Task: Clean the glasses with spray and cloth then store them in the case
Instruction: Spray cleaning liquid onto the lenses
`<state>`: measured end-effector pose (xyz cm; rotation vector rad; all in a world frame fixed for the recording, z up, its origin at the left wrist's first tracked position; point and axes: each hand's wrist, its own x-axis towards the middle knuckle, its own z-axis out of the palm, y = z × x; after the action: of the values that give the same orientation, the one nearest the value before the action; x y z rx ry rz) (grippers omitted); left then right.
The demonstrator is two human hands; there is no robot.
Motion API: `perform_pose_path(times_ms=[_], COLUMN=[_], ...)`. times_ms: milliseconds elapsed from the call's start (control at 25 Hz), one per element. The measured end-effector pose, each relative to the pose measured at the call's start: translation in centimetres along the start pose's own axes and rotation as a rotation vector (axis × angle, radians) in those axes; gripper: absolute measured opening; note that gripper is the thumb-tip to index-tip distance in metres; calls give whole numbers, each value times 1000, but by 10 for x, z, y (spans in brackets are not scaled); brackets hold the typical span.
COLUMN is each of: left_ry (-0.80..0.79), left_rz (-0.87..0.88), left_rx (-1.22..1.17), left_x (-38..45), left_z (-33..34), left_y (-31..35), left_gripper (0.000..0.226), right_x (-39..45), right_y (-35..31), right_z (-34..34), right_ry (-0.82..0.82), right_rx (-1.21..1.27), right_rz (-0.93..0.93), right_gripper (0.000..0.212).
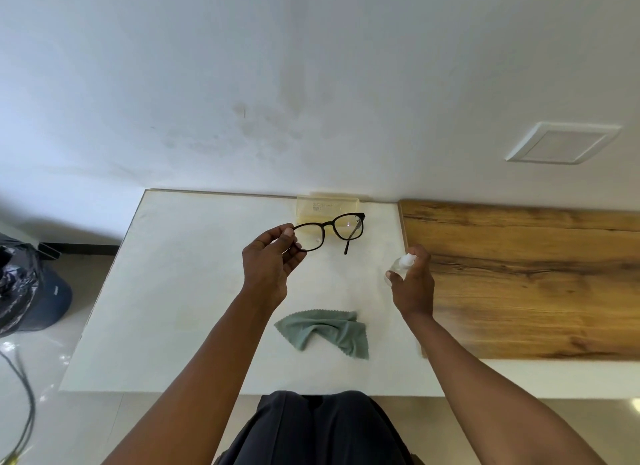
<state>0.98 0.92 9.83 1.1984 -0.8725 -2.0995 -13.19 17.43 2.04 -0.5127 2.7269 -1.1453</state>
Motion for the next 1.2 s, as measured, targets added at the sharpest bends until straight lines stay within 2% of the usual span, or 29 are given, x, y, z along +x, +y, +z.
perform_pose_path(times_ms=[160, 360, 480, 560, 640, 680, 760, 840, 880, 960, 1040, 1200], left_ry=[1, 2, -2, 1, 6, 8, 5, 2, 3, 5, 6, 12], left_rz=[-2, -9, -13, -13, -15, -18, -19, -19, -21, -26, -28, -35], left_rx=[7, -5, -7, -5, -3, -4, -8, -14, -13, -8, -5, 0], left_x=[3, 3, 2, 1, 0, -1, -3, -4, -5, -5, -4, -6], left_z=[0, 1, 0, 0, -2, -2, -4, -5, -5, -6, -7, -8], left_y=[-2, -3, -4, -4, -5, -5, -4, -3, -3, -1, -1, -4], left_gripper=[7, 7, 6, 6, 6, 6, 6, 6, 6, 7, 7, 7], right_x=[4, 2, -2, -10, -24, -31, -45, -57, -62, -67, -69, -67], right_y=[5, 8, 7, 3, -1, 0, 3, 10, 15, 18, 20, 16], right_z=[6, 6, 7, 9, 12, 15, 23, 29, 32, 33, 35, 37], right_ry=[6, -2, 145, 270, 286, 234, -50, -406, -497, -557, -541, -539], right_rx=[5, -43, -265, -404, -475, -493, -529, -618, -663, -717, -721, -722], right_rz=[39, -18, -72, -200, -404, -475, -470, -297, -225, -147, -129, -93], right_gripper=[50, 52, 60, 51, 29, 21, 25, 31, 33, 34, 36, 27])
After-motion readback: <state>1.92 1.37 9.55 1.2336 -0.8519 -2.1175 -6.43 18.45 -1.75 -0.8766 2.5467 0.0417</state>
